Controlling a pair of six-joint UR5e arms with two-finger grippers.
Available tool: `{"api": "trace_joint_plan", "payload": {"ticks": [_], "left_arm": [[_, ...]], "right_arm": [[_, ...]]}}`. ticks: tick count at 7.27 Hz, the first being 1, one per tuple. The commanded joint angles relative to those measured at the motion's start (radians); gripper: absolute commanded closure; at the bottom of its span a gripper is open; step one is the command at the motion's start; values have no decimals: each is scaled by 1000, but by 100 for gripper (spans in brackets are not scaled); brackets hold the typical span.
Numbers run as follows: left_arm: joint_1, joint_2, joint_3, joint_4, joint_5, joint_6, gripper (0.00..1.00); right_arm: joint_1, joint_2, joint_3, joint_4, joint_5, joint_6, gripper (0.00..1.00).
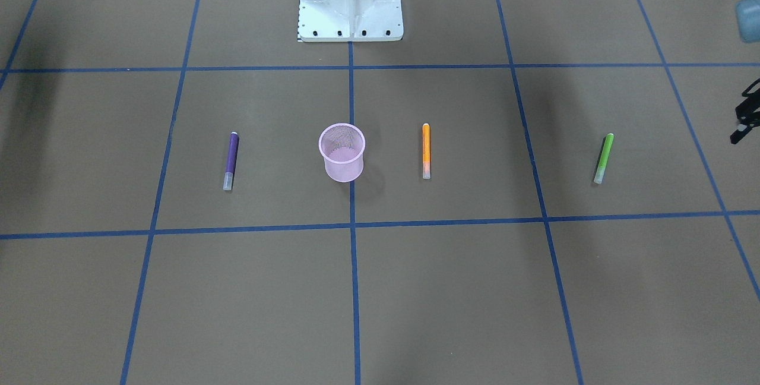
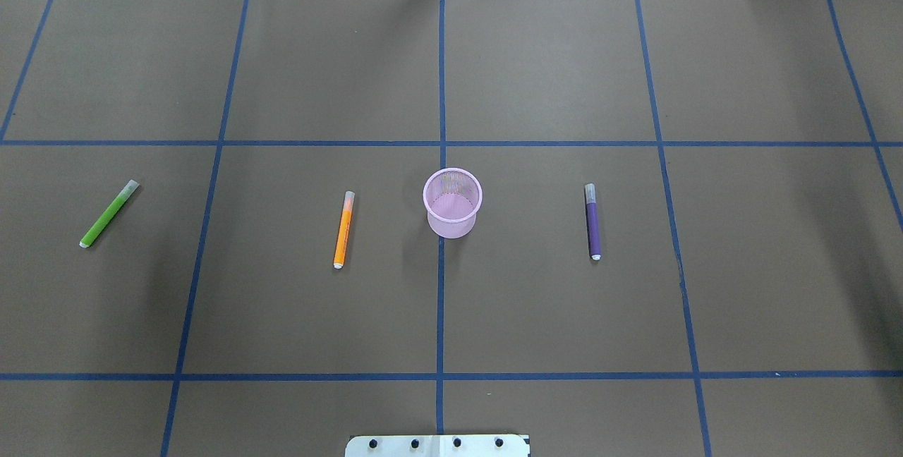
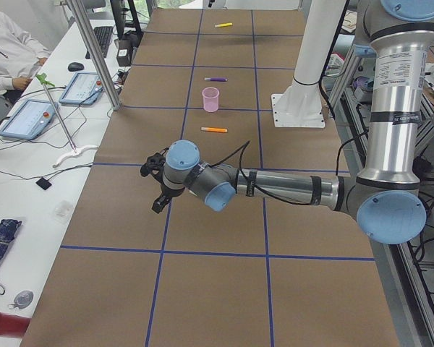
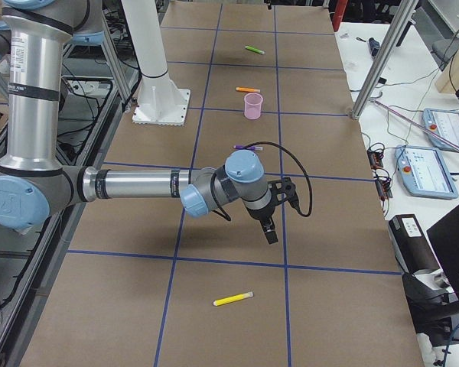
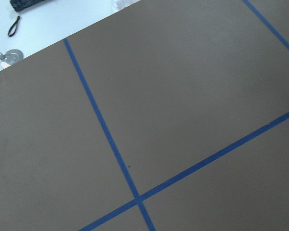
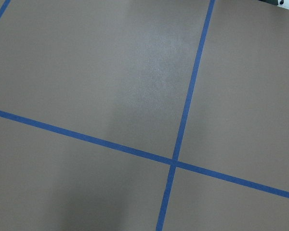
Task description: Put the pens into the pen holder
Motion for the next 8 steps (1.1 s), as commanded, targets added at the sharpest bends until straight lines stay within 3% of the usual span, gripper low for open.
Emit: {"api": "trace_joint_plan", "payload": {"ticks": [1, 2, 4, 8], "left_arm": [[170, -9, 17, -100, 95, -211, 0], [247, -20, 18, -103, 158, -251, 0], [335, -23, 26, -117, 171, -251, 0], [374, -98, 176, -189, 173, -251, 9]], "right_arm": [[-13, 0, -1, 2, 0, 16, 0], [-13, 0, -1, 2, 0, 16, 0], [-13, 0, 1, 2, 2, 14, 0], [-14, 0, -2, 2, 3, 14, 0]]}}
